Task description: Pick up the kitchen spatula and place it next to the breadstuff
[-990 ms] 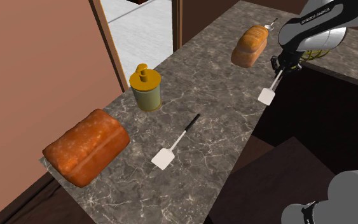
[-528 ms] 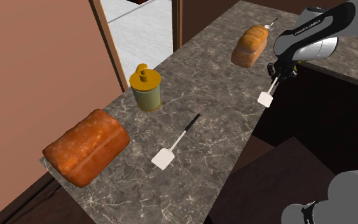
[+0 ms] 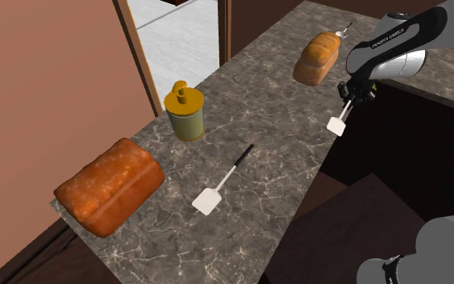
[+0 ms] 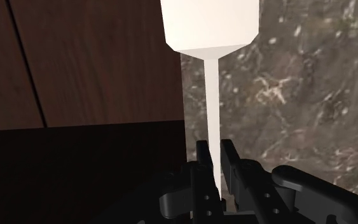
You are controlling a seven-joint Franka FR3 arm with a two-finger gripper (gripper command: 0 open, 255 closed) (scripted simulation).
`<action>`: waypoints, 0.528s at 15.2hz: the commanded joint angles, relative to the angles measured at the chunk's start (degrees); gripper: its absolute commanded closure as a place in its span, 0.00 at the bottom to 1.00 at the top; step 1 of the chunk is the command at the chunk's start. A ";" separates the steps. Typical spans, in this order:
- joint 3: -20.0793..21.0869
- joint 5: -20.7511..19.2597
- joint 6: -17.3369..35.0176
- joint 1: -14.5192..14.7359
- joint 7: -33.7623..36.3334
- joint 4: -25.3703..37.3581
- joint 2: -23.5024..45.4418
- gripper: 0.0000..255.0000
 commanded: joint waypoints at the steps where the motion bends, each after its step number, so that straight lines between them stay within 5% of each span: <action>1: 0.00 0.00 0.00 0.00 0.00 0.00 0.00 0.00; 8: 0.54 0.81 -2.87 -0.31 -0.55 -0.25 -3.14 0.00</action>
